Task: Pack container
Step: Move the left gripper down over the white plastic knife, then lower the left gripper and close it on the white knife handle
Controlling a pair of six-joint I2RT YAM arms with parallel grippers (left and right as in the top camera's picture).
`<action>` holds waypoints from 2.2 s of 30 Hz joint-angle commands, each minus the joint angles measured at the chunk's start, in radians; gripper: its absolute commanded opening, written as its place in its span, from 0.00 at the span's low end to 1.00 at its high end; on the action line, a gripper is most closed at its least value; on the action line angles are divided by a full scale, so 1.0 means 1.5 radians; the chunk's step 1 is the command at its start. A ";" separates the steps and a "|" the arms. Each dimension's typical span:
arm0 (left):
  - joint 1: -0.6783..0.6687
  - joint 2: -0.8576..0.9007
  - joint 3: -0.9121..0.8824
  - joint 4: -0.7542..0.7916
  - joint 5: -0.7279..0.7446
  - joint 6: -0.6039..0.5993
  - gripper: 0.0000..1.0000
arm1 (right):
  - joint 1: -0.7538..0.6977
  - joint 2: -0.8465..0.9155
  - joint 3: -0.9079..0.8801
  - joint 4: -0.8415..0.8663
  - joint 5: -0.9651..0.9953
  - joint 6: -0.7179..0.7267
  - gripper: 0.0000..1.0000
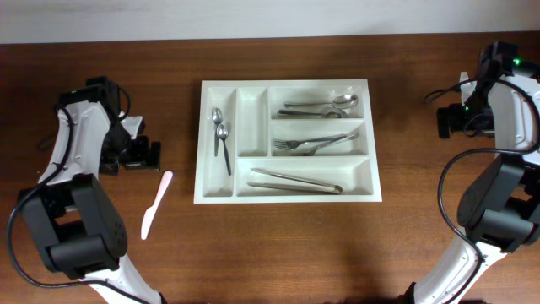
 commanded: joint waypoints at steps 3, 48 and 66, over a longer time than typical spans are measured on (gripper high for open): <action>-0.001 -0.002 -0.027 0.036 -0.001 0.177 0.99 | -0.002 -0.006 -0.004 0.000 0.009 -0.002 0.99; -0.035 -0.002 -0.179 0.161 0.045 0.192 0.99 | -0.002 -0.006 -0.004 0.000 0.009 -0.002 0.99; -0.034 -0.002 -0.230 0.214 0.058 0.192 0.99 | -0.002 -0.006 -0.004 0.000 0.009 -0.002 0.99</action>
